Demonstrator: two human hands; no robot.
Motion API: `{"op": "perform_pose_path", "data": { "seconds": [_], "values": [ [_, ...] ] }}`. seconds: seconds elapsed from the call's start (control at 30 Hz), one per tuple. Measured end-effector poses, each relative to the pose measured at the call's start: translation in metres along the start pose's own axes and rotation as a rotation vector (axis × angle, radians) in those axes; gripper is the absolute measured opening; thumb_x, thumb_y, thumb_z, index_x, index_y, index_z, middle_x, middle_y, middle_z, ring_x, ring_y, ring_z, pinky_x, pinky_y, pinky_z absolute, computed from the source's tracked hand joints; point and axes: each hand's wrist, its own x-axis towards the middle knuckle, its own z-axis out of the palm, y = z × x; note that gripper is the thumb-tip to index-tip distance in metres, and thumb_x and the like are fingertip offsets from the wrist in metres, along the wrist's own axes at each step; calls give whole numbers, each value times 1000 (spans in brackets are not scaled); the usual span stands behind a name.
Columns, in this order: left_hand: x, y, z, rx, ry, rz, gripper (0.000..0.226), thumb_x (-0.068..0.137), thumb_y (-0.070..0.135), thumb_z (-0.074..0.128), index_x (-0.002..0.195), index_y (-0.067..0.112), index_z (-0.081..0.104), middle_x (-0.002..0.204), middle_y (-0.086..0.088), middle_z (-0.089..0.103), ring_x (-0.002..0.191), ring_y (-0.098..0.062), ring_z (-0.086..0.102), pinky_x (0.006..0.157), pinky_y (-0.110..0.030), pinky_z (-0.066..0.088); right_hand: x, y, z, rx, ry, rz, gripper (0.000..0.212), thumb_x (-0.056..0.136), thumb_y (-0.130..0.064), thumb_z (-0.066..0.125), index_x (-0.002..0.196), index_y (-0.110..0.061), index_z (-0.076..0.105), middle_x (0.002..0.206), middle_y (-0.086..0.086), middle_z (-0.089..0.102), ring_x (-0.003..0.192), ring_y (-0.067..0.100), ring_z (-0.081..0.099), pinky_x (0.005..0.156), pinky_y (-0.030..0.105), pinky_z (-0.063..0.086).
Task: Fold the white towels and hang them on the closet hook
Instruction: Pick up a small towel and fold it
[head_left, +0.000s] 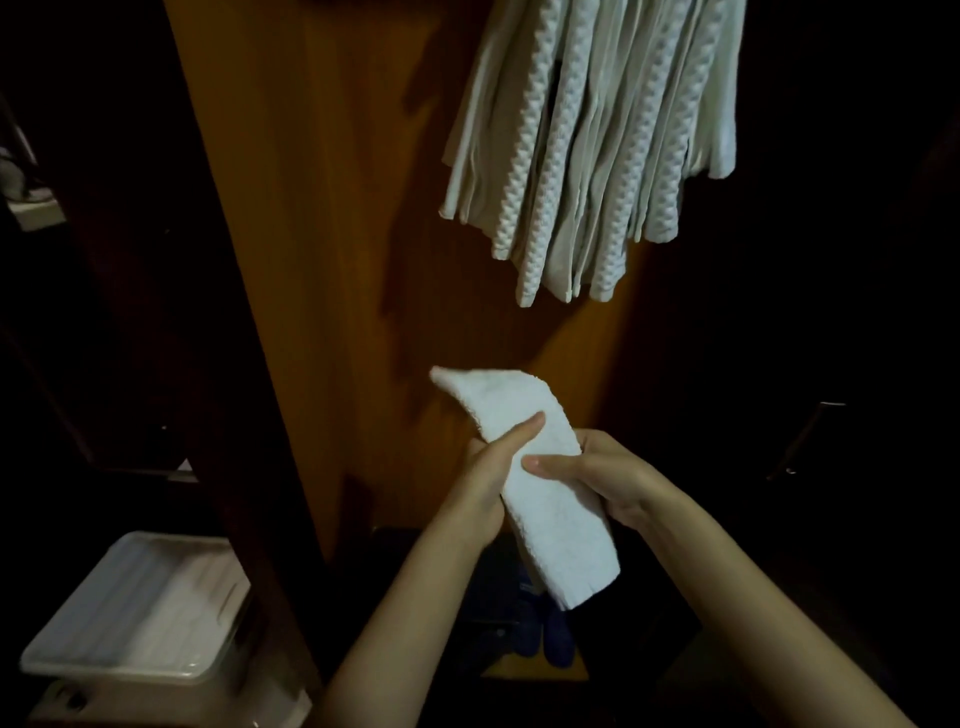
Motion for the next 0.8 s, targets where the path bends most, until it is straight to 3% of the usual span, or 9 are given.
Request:
{"op": "perform_pose_path", "data": {
  "seconds": [0.1,0.23,0.4,0.47,0.57,0.63,0.7,0.8],
  "values": [
    [4,-2,3,-56,138,75,32,84,22,69,111,22,53,103,-6,65,91,-24,64,76,-39,55,0,3,0,-13,-8,26,48,64,-32,79,106,-12,66,99,5,74,90,22,71,72,31,56],
    [9,5,-2,-207,220,134,53,84,18,68,130,21,42,121,-7,59,109,-28,58,94,-49,48,-2,17,-1,10,-28,69,54,64,-25,81,113,-15,63,102,4,73,93,21,70,74,30,56],
    [19,15,-14,-348,352,111,30,85,21,68,102,30,44,96,0,58,93,-24,58,93,-48,48,-3,38,2,138,71,28,55,66,-4,78,117,-8,60,108,10,70,99,27,66,89,40,53],
    [22,18,-16,-398,420,142,32,86,24,67,104,35,43,100,0,56,98,-24,57,93,-48,47,-2,42,2,248,136,-14,61,62,-2,77,120,-5,59,110,11,70,100,27,66,84,37,55],
    [24,23,-15,-522,424,155,61,86,27,67,134,32,31,123,-7,53,111,-29,57,96,-54,46,0,42,3,408,75,-29,57,70,-3,76,123,-9,57,117,12,67,106,29,65,76,32,55],
    [26,23,-13,-578,425,178,54,86,28,66,128,33,33,113,-5,56,99,-26,61,84,-50,53,2,39,8,504,34,44,49,76,-16,74,122,-10,59,116,10,67,105,26,65,75,31,54],
    [27,25,-10,-595,443,195,39,87,29,66,110,37,36,95,2,55,80,-17,60,63,-40,53,4,36,16,540,95,95,41,81,-23,70,119,-10,60,102,6,71,90,19,69,68,27,54],
    [27,28,-5,-565,416,226,43,86,30,66,116,34,35,97,2,57,83,-17,60,63,-37,52,8,29,20,389,352,-7,29,90,-22,60,116,-8,60,96,3,70,79,17,67,56,23,51]
  ]
}}
